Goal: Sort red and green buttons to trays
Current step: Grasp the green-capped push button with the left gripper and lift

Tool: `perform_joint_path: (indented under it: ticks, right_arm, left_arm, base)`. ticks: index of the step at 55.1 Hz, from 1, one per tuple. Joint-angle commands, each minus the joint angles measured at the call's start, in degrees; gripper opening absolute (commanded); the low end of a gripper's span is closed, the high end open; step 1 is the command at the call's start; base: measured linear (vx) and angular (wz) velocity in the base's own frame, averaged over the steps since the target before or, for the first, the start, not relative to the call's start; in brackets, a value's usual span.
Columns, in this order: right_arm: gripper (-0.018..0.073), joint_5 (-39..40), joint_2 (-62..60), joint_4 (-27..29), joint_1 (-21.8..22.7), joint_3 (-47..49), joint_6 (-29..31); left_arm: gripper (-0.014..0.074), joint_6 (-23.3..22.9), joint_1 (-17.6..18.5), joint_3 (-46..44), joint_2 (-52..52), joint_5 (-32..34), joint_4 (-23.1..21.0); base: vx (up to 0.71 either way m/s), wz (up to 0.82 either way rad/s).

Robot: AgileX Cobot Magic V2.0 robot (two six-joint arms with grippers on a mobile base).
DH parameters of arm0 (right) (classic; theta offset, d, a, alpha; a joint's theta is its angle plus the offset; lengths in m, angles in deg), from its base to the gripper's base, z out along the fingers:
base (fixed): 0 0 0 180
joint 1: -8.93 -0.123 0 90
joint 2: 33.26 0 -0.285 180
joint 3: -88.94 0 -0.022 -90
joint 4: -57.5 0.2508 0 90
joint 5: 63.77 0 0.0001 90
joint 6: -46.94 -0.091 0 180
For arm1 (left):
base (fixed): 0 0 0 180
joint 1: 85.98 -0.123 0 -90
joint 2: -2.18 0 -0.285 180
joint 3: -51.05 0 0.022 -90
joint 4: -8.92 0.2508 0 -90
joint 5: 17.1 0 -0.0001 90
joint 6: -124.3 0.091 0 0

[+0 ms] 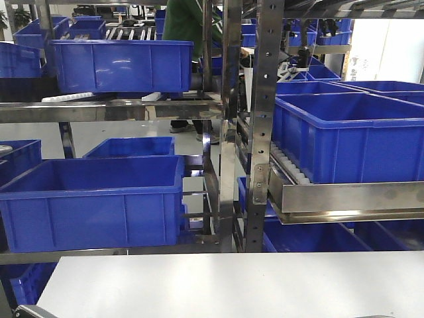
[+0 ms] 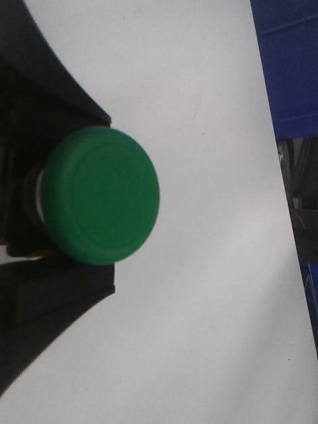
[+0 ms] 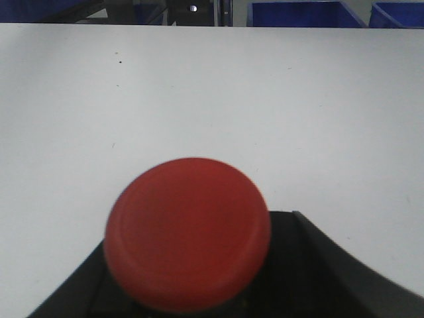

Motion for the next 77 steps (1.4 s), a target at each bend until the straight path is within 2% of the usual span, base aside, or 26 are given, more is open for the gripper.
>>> perform_joint_path:
  ticks: [1, 8, 13, 24, 30, 36, 41, 46, 51, 77]
  right_arm:
    - [-0.0003, 9.22, -2.78, -1.48, 0.39, 0.28, -0.25]
    - [-0.0003, 9.34, -7.52, -8.62, 0.39, 0.28, -0.47]
    - [-0.0003, 5.65, -13.41, -11.47, 0.39, 0.28, -1.86]
    - [-0.0003, -18.40, -35.10, -11.62, 0.39, 0.28, -9.52]
    - [-0.0003, -32.92, -48.23, -11.87, 0.39, 0.28, -15.96]
    - [-0.0003, -45.62, -62.30, -14.56, 0.39, 0.28, -19.40]
    - [-0.0003, -55.60, -71.76, -17.60, 0.39, 0.28, -20.26]
    - [-0.0003, -63.48, -78.08, -17.72, 0.39, 0.28, -20.86]
    - [-0.0003, -67.06, -82.12, -17.86, 0.39, 0.28, -20.51]
    - [-0.0003, -67.07, -84.03, -17.85, 0.39, 0.28, -20.51]
  left_arm:
    - [-0.0006, -4.41, 0.22, -0.66, 4.96, 13.29, -0.31]
    - [-0.0002, -6.72, 0.09, -0.66, 11.42, 8.14, -0.31]
    - [-0.0001, -7.58, 0.09, -0.66, 18.61, -0.34, -0.38]
    - [0.0000, -13.98, 0.09, -0.66, 37.07, -23.40, 0.64]
    - [0.0001, -16.50, 0.23, -0.66, 49.19, -33.42, 6.84]
    - [0.0001, -26.83, 0.23, -0.66, 61.02, -41.19, 13.46]
    - [0.0001, -33.26, 0.23, -0.61, 69.44, -47.96, 18.95]
    - [0.0001, -39.23, 0.23, -0.40, 76.22, -53.62, 22.95]
    - [0.0001, -42.05, 0.23, 0.22, 80.46, -56.73, 24.11]
    - [0.0001, -41.80, 0.23, 1.63, 82.73, -58.19, 24.07]
  base:
    - [0.00, 0.00]
    - [0.00, 0.00]
    - [0.00, 0.00]
    - [0.00, 0.00]
    - [0.00, 0.00]
    - [0.00, 0.00]
    - [0.00, 0.00]
    - [0.00, 0.00]
    - [0.00, 0.00]
    - [0.00, 0.00]
